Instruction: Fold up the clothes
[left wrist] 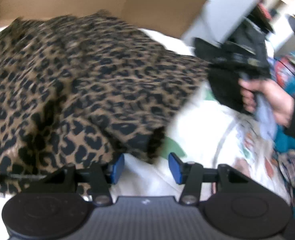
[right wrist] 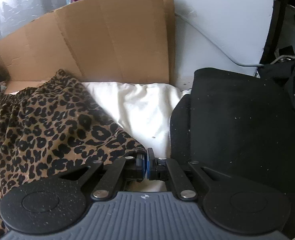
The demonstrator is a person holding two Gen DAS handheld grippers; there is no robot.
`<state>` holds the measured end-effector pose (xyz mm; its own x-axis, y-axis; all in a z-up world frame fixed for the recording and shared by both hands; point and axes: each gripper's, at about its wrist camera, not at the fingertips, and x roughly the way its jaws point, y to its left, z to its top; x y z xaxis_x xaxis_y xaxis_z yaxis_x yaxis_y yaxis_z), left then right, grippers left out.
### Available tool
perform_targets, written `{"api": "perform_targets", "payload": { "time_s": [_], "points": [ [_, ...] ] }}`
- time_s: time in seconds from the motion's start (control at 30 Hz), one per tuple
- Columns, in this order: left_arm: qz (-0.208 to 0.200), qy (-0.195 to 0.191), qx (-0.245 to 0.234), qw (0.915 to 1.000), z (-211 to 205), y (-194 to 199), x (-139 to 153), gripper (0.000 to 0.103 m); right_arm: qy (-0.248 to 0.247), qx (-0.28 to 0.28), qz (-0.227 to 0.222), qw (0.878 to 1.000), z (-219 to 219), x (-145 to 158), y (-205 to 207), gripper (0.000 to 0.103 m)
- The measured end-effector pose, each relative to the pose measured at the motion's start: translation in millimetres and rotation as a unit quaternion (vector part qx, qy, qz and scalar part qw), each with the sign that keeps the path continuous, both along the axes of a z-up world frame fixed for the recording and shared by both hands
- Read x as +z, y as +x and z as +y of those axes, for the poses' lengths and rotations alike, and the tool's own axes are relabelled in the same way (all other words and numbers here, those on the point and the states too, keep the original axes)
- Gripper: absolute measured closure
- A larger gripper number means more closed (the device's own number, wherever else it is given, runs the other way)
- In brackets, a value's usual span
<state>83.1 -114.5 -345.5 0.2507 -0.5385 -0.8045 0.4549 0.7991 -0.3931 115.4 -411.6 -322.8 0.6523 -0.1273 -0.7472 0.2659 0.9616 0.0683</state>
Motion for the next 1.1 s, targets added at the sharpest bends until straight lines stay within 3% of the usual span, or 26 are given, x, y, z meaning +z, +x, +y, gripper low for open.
{"api": "perform_targets", "payload": {
  "time_s": [0.27, 0.33, 0.43, 0.9, 1.1],
  "points": [
    [0.014, -0.008, 0.057, 0.9982, -1, 8, -8, 0.056, 0.001, -0.005, 0.004, 1.0, -4, -4, -1, 0.103],
    [0.009, 0.022, 0.056, 0.9982, -5, 6, -13, 0.083, -0.003, -0.003, 0.003, 1.0, -5, -5, -1, 0.103],
    [0.021, 0.038, 0.055, 0.9976, -3, 1, -21, 0.098, -0.006, -0.003, 0.003, 1.0, -7, -4, 1, 0.103],
    [-0.035, 0.043, -0.001, 0.9985, 20, -31, 13, 0.101, -0.001, -0.005, -0.023, 1.0, -6, 18, -11, 0.103],
    [-0.04, 0.044, -0.004, 0.9982, 27, -28, 24, 0.101, -0.035, 0.026, -0.022, 0.999, 0, 25, -11, 0.103]
  ]
}}
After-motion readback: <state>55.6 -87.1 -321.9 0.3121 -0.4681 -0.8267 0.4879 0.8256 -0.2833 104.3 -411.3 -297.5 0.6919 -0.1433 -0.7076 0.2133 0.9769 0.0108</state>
